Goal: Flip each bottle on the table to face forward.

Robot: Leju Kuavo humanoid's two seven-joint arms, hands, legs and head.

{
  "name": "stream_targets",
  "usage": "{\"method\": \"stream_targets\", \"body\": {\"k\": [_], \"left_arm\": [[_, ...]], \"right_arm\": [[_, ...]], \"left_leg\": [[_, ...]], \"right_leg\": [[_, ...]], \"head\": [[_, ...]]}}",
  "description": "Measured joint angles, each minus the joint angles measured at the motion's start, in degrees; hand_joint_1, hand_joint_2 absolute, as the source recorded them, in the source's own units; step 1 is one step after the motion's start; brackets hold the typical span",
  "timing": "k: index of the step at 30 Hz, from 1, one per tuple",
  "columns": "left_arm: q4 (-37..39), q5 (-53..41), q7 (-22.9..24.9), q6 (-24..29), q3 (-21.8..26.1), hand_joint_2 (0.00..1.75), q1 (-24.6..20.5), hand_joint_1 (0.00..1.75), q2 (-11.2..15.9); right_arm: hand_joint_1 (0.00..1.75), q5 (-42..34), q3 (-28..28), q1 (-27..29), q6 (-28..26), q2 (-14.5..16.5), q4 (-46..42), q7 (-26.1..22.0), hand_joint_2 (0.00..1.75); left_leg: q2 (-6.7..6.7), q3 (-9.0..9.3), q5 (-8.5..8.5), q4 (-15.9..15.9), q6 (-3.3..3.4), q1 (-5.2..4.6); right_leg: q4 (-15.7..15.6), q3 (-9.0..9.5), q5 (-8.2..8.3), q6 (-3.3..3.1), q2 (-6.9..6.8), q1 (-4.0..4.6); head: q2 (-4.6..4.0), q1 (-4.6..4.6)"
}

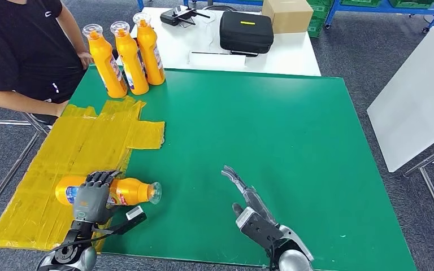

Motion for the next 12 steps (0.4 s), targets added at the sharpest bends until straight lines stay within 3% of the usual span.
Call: {"method": "stream_targets", "body": {"k": [1,5,12], "left_arm": [[0.55,0.59,-0.21,-0.27,-0.16,1.75,-0.45,0.0,0.0],[1.96,2.13,-1.02,-0.58,-0.71,0.0,-1.51,0.0,0.0],[1.56,6.4,-3.62,-0.43,-1.35,0.0,-1.57,0.0,-0.04]], "right_arm": [[0.0,0.03,-0.04,0.0,0.17,-0.01,0.07,0.0,0.0],[0.0,0.13,-0.24,0.0,0.32,-0.01,0.37,0.0,0.0],[0.0,0.78,-0.51,-0.02,0.34,0.08,0.99,0.01,0.0]], "left_leg": [[0.0,0.04,0.01,0.0,-0.01,0.0],[0.0,0.16,0.02,0.0,-0.01,0.0],[0.0,0.17,0.02,0.0,0.0,0.0]], "right_leg": [[0.0,0.05,0.0,0.0,0.0,0.01],[0.02,0.18,0.01,0.0,0.0,0.02],[0.02,0.19,0.01,0.0,0.0,0.01]], "head": [[0.0,0.0],[0.0,-0.01],[0.0,0.0]]}}
